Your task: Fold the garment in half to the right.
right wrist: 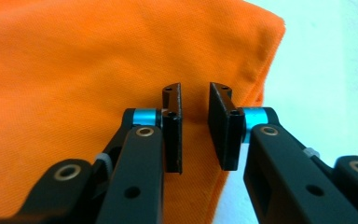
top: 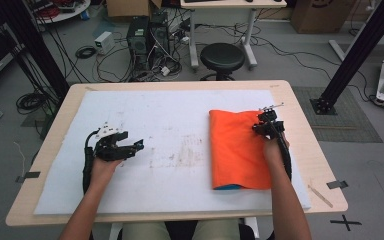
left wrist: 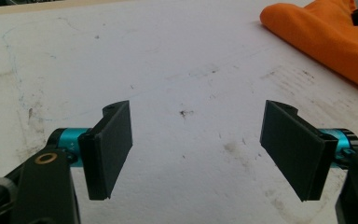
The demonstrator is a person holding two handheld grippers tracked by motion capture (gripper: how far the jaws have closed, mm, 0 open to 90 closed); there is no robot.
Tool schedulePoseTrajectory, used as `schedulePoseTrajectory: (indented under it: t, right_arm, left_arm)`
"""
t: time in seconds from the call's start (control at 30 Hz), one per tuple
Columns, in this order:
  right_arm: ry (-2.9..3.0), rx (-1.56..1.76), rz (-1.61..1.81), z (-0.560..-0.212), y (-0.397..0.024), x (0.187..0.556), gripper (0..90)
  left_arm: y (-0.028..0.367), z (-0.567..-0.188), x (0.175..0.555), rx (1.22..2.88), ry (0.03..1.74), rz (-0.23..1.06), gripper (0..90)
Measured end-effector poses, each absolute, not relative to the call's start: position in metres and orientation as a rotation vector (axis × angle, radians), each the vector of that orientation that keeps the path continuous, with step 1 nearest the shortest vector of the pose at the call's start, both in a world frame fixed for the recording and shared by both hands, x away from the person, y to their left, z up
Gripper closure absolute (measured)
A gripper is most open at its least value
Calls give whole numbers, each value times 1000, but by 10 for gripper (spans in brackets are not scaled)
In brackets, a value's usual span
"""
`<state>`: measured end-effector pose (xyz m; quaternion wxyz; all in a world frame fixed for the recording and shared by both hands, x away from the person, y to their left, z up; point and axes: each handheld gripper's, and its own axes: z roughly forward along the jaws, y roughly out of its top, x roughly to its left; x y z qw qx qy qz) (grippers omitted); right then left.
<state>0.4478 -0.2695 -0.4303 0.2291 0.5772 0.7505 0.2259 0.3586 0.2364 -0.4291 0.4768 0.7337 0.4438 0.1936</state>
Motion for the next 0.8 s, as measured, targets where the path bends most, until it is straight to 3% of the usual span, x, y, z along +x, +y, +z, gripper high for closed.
schedulePoseTrajectory:
  t: [0.2, 0.33, 0.57, 0.7, 0.8]
  right_arm:
    - [2045, 1628, 618, -428, -277, 447, 747]
    - [2043, 1626, 736, -420, -283, 439, 593]
    - [2075, 1514, 771, -411, -292, 399, 573]
    - [2167, 1516, 798, -418, -295, 382, 679]
    - [2215, 1490, 730, -426, -298, 380, 867]
  left_arm:
    - [237, -428, 357, 1783, 1086, 477, 252]
    - [240, -427, 358, 1767, 1075, 485, 252]
    - [252, -425, 361, 1751, 1055, 517, 231]
    - [260, -419, 363, 1754, 1005, 568, 219]
    - [263, -416, 363, 1755, 1018, 577, 212]
